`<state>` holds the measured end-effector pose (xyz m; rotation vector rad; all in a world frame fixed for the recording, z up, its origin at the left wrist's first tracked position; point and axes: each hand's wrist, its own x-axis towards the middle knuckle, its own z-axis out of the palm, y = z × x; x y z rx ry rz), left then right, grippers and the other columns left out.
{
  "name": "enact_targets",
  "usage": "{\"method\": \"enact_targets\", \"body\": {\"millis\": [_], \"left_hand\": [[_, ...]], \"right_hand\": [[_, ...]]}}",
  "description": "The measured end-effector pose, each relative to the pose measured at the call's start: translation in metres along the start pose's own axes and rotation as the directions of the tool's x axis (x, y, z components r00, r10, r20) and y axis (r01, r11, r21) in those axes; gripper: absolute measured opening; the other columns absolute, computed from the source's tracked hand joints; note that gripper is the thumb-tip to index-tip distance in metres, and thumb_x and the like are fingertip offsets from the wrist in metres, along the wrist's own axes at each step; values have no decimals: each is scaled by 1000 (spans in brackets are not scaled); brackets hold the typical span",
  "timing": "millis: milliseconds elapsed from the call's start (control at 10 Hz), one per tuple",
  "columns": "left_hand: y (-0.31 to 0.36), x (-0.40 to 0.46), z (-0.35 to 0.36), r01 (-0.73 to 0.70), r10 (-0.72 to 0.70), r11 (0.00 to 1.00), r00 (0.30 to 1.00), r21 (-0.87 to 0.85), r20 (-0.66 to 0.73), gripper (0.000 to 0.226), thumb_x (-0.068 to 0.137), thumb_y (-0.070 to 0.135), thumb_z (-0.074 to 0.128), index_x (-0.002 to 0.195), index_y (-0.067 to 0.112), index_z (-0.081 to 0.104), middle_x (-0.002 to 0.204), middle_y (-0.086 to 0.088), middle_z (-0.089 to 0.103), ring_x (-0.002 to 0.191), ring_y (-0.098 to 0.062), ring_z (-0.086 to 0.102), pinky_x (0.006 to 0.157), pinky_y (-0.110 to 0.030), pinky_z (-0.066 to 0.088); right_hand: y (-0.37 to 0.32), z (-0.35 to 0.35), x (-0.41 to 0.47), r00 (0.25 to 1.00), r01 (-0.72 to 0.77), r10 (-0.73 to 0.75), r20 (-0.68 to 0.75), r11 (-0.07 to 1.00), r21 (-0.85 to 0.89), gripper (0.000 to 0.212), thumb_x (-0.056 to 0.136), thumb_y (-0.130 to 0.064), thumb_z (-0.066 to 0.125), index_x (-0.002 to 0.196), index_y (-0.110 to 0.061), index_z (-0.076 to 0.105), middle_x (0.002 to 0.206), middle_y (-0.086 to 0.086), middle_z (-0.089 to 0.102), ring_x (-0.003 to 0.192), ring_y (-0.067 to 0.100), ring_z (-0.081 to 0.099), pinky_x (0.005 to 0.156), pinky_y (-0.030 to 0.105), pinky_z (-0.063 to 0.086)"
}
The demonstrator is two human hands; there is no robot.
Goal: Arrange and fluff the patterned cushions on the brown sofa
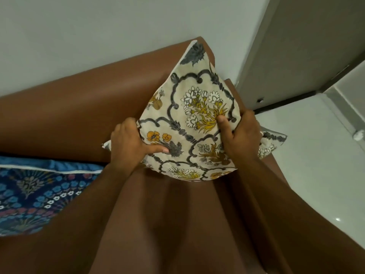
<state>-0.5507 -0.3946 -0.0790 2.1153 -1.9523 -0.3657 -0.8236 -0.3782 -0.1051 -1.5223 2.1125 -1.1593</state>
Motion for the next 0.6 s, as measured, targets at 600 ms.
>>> {"method": "enact_targets", "body": {"millis": [600], "left_hand": [[-20, -49, -13, -70, 73, 996, 996, -46, 53, 137, 57, 91, 50, 159, 6, 15, 163, -22, 29, 150, -41, 27, 118, -59, 28]], "right_hand": [[12, -26, -38, 992, 113, -98, 82, 973, -201, 81, 94, -73, 32, 144, -11, 43, 144, 23, 48, 132, 38, 43, 106, 50, 36]]}}
